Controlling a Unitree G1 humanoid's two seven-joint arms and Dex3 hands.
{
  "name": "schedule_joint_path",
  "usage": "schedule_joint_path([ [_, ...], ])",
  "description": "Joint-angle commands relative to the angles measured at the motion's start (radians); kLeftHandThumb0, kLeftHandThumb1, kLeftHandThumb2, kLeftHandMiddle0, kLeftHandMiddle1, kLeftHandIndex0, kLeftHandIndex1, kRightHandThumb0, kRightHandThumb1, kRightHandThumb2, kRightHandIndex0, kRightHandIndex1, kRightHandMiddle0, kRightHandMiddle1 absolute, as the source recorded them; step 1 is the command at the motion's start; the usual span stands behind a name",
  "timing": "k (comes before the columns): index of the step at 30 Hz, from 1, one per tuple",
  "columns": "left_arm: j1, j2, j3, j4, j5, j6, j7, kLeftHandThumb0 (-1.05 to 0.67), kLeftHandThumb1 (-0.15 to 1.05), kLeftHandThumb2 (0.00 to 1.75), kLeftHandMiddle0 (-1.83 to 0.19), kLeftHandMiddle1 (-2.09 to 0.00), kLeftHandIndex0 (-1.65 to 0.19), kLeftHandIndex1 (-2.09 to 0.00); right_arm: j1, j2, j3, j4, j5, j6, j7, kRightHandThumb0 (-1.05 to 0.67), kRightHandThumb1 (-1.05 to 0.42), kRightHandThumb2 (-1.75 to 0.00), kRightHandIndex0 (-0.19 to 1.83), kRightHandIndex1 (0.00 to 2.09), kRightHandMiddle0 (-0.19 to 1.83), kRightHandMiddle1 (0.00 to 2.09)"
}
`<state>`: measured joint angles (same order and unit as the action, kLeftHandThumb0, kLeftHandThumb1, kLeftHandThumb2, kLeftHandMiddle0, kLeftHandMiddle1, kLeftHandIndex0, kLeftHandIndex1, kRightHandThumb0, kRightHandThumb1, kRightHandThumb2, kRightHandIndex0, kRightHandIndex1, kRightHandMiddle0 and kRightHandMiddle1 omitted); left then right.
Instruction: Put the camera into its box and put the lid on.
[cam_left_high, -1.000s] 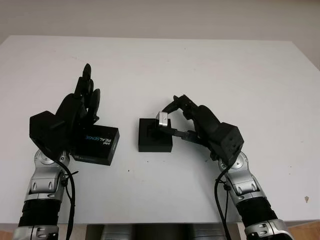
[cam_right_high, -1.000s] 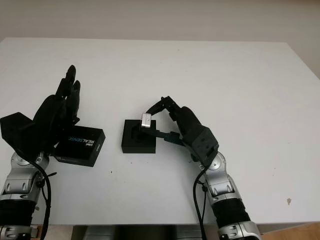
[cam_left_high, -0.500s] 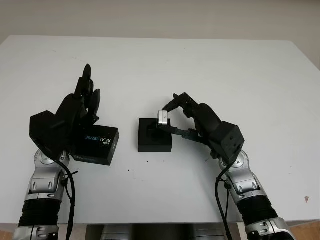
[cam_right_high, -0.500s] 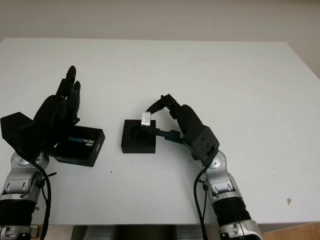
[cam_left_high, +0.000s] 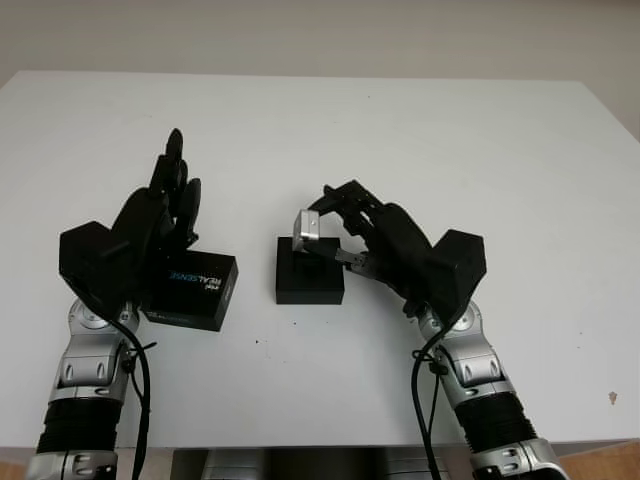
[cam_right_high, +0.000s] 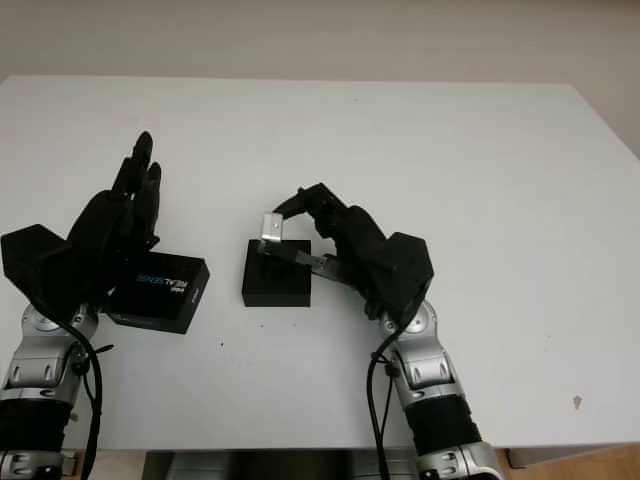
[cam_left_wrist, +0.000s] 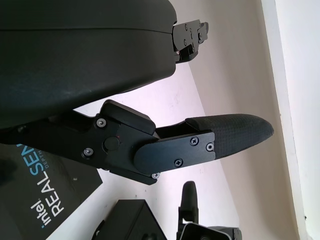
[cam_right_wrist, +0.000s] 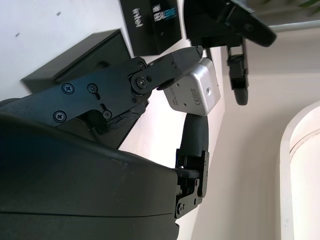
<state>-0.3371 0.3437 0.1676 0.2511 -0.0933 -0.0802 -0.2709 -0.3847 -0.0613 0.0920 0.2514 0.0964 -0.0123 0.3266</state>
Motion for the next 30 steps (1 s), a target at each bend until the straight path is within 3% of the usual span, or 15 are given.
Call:
schedule_joint_path([
  [1,0.006,0.004,0.003,-0.018,-0.005,0.000,-0.001,-0.90,1.05,0.65,0.19,0.00,0.19,0.00,0.008,0.009,0.000,-0.033,0.012,0.022,0.002,-0.42,-1.01,-0.06,0.05,0.04,0.23,1.74],
  [8,0.008,0.006,0.004,-0.022,0.000,0.009,0.008,-0.90,1.05,0.64,0.19,0.00,0.19,0.00,0.018,0.022,-0.004,-0.037,0.023,0.059,0.004,-0.42,-1.02,-0.06,0.04,0.05,0.20,1.74],
  [30,0.008,0.006,0.005,-0.028,-0.006,0.002,0.000,-0.88,1.05,0.66,0.19,0.00,0.19,0.00,0.019,-0.014,0.008,0.089,-0.077,-0.057,0.000,-0.39,-1.00,-0.05,0.06,0.06,0.25,1.68],
])
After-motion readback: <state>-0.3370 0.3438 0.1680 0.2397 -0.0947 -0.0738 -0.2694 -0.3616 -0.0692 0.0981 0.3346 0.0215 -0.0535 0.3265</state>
